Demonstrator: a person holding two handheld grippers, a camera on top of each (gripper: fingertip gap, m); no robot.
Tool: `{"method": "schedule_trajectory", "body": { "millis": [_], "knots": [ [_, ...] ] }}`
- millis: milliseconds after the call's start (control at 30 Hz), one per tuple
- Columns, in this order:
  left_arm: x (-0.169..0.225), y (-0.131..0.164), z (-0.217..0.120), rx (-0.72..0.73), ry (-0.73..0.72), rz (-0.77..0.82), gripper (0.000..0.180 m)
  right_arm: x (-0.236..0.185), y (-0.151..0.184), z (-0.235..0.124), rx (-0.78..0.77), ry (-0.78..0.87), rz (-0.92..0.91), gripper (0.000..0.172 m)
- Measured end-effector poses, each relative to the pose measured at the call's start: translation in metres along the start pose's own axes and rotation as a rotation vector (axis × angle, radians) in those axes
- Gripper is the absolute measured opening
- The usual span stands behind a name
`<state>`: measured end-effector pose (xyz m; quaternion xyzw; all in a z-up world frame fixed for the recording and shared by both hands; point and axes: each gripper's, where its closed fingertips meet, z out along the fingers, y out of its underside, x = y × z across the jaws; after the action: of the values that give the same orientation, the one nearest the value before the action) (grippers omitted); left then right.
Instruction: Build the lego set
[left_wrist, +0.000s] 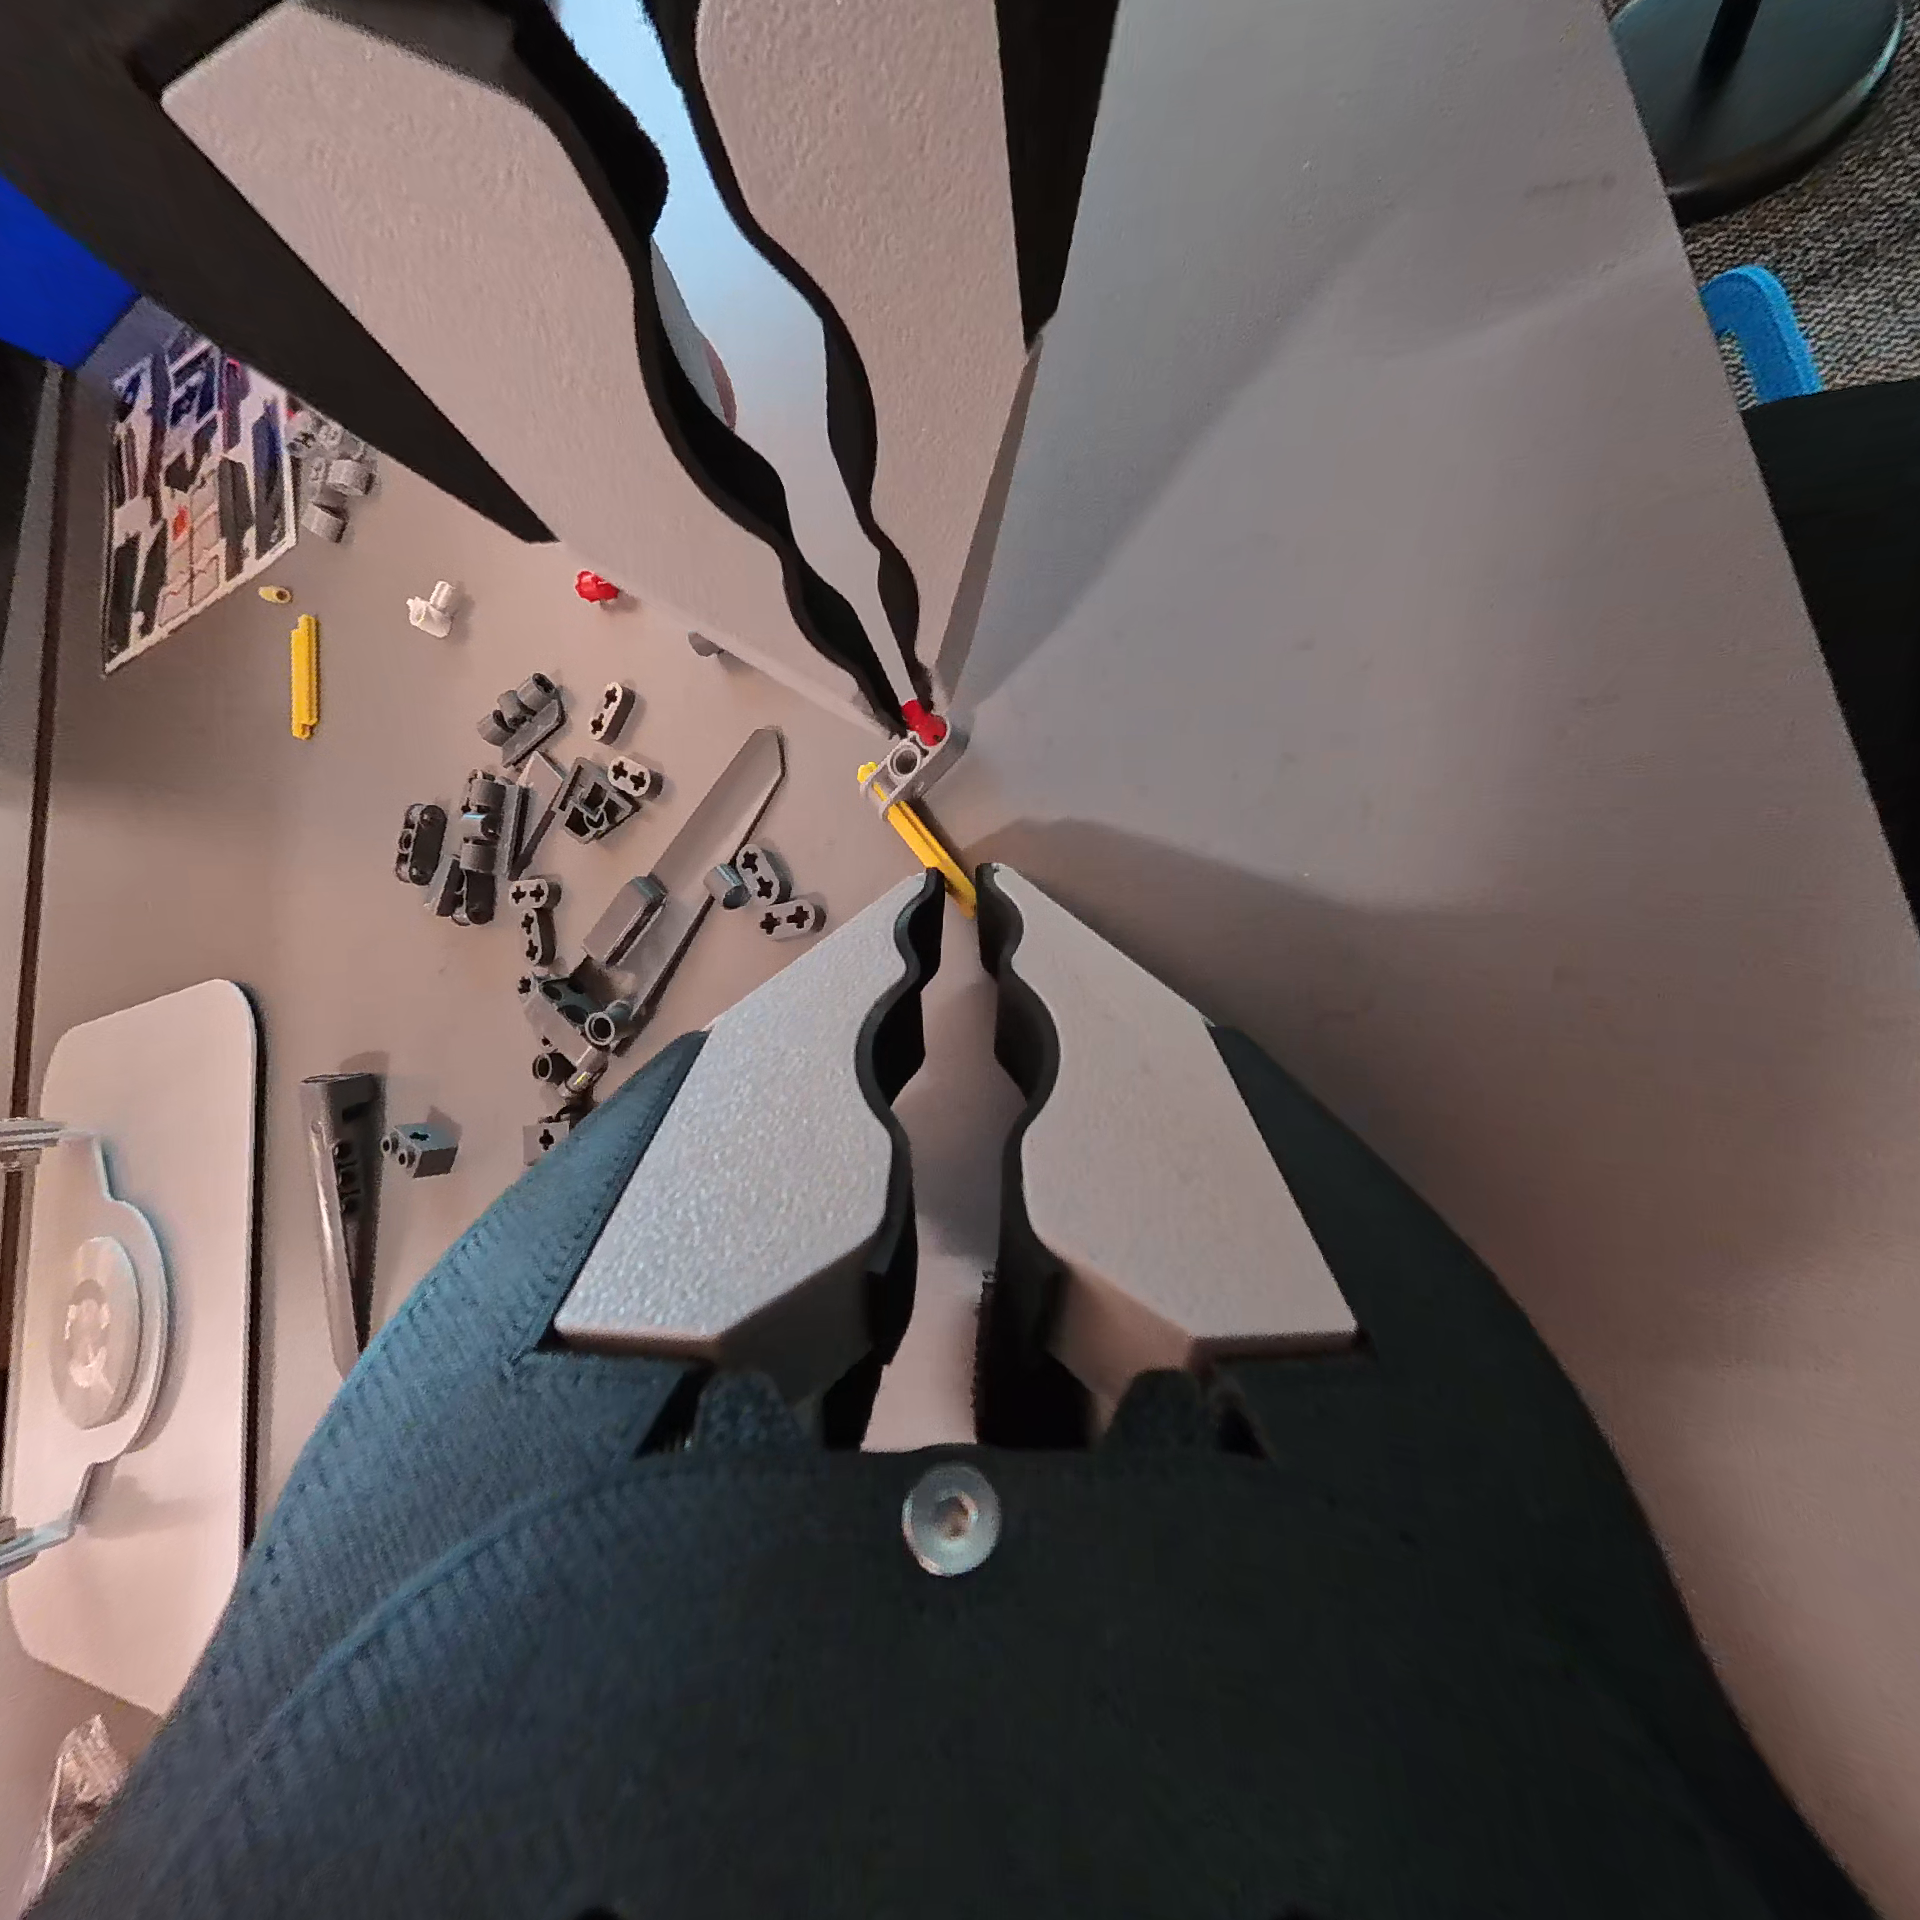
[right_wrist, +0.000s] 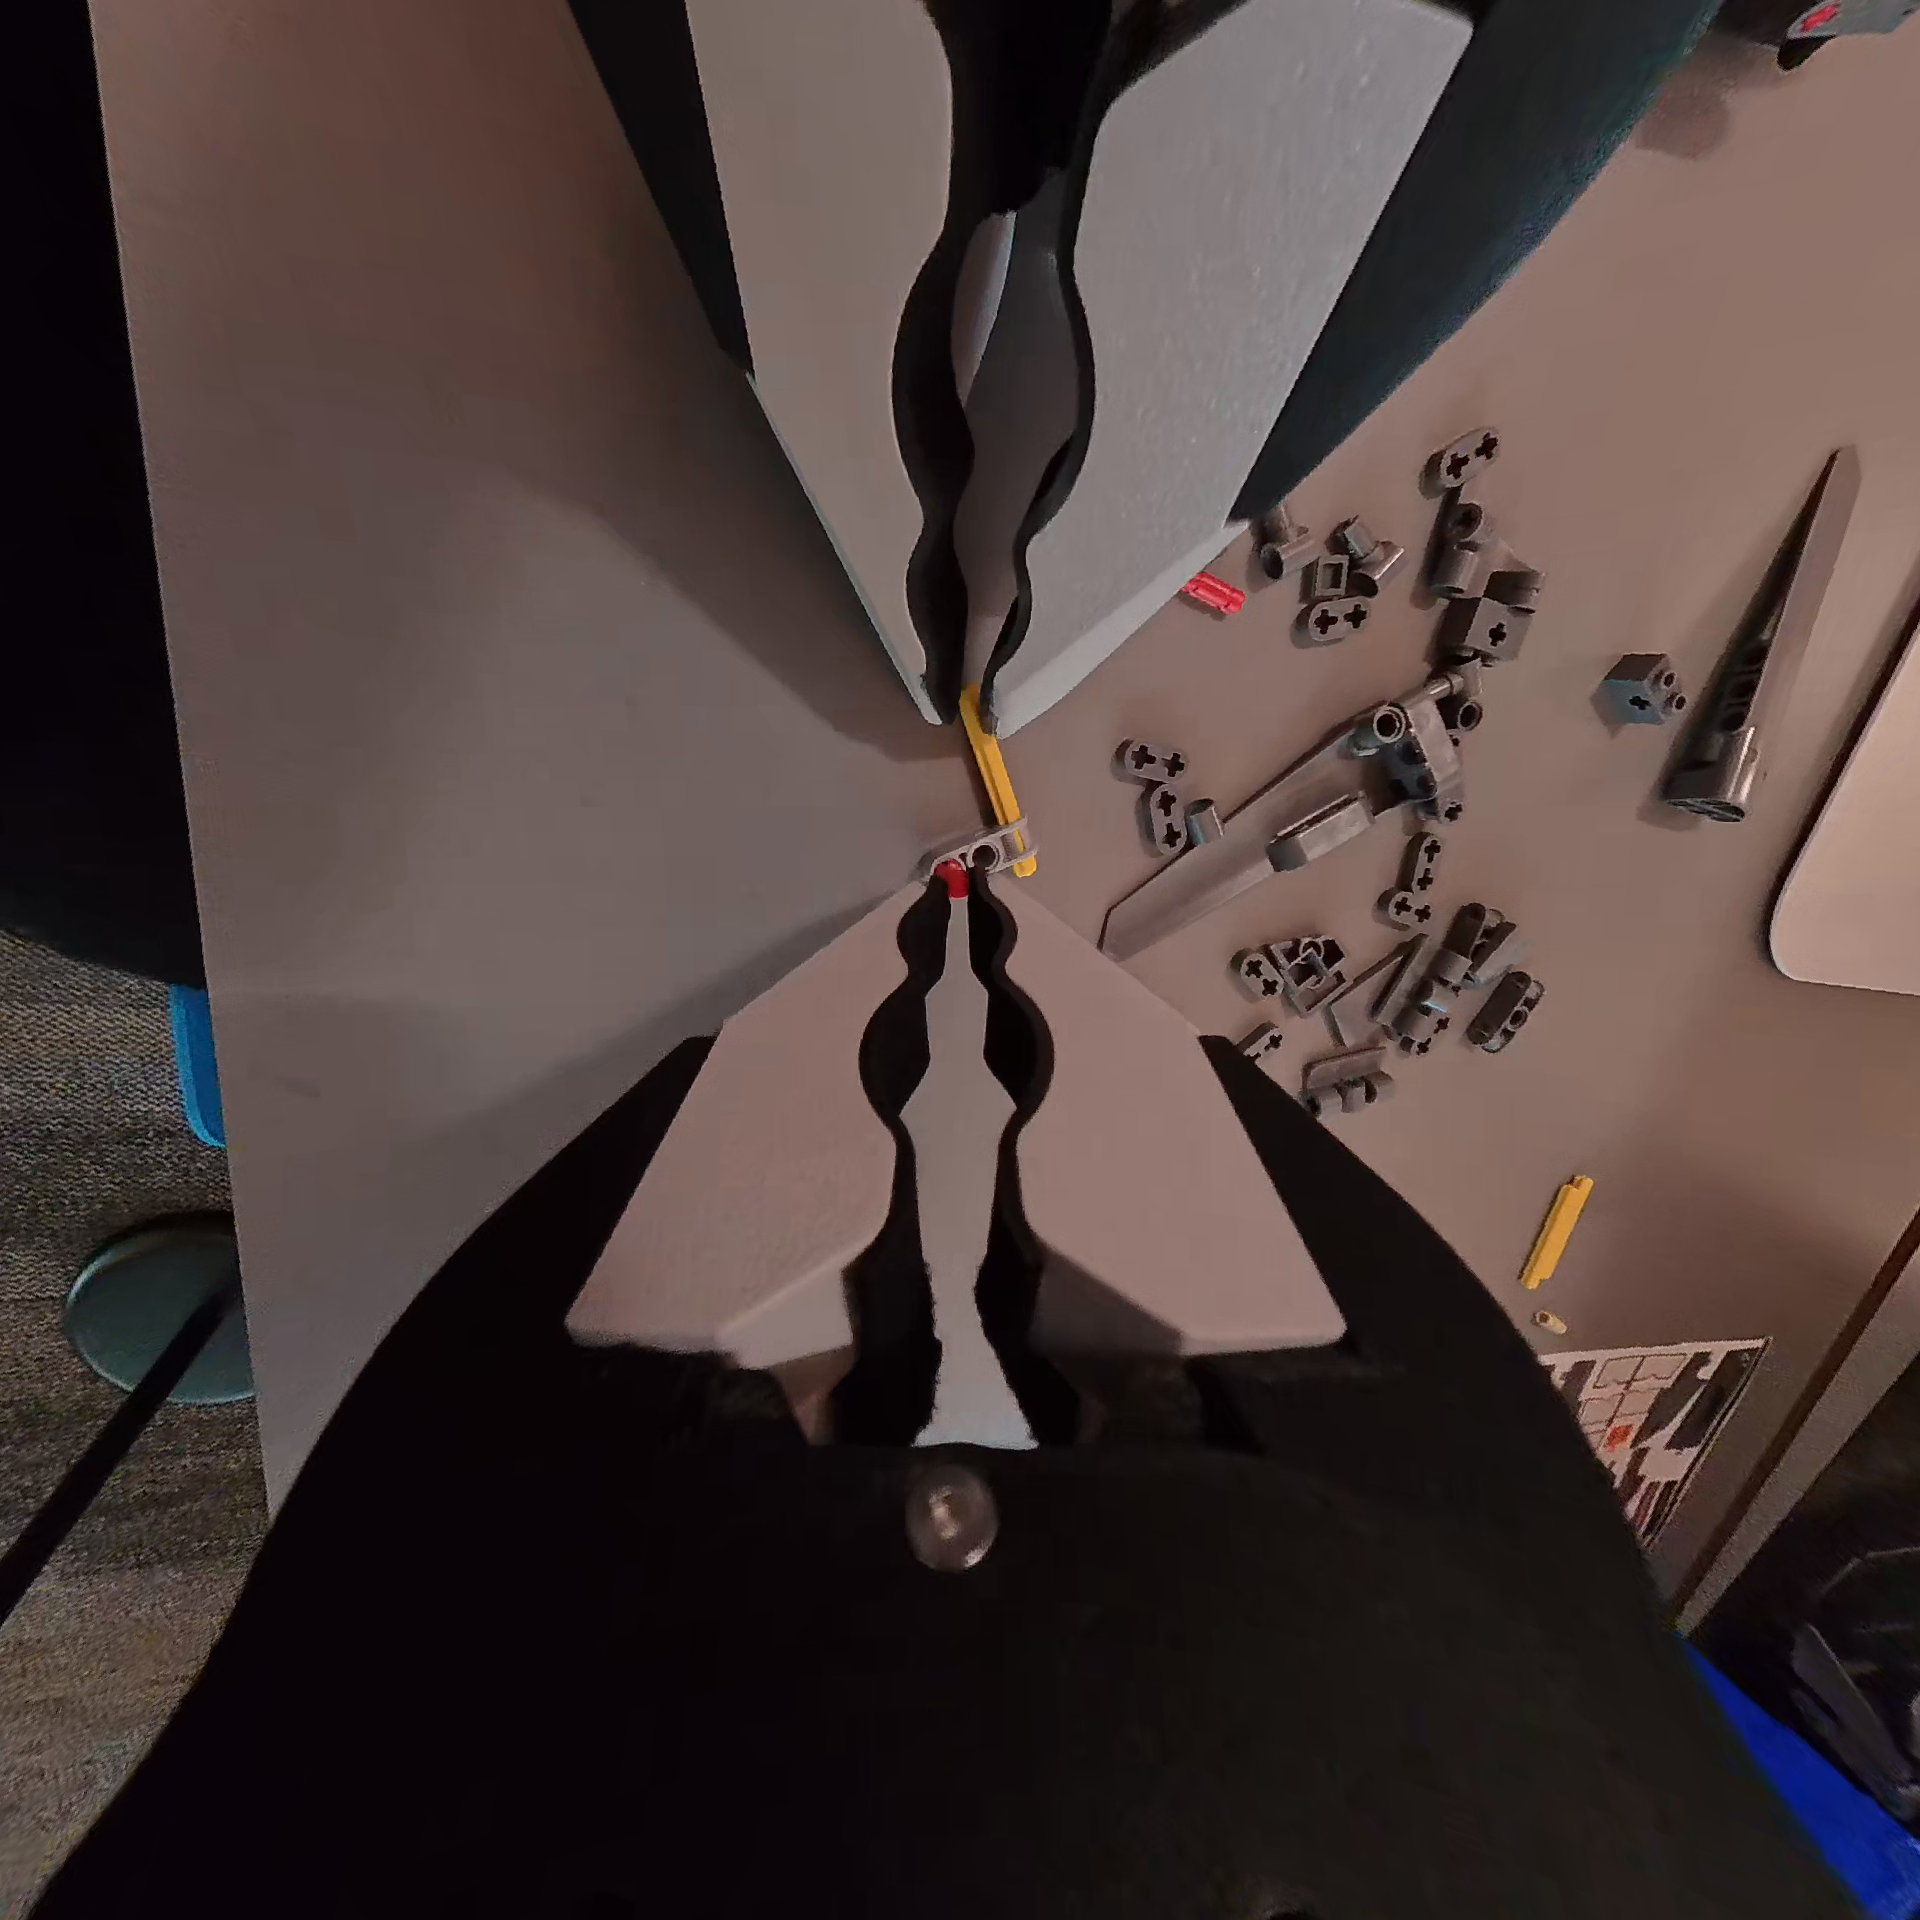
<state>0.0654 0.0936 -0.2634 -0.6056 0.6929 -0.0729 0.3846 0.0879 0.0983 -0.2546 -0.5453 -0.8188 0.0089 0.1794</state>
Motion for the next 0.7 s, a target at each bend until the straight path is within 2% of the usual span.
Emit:
{"method": "schedule_trajectory", "body": {
  "millis": [700],
  "knots": [
    [-0.0004, 0.0001, 0.0003, 0.014, 0.013, 0.006, 0.004, -0.002, 0.0001, 0.0041, 0.026, -0.065, 0.032, 0.0]
  ]
}}
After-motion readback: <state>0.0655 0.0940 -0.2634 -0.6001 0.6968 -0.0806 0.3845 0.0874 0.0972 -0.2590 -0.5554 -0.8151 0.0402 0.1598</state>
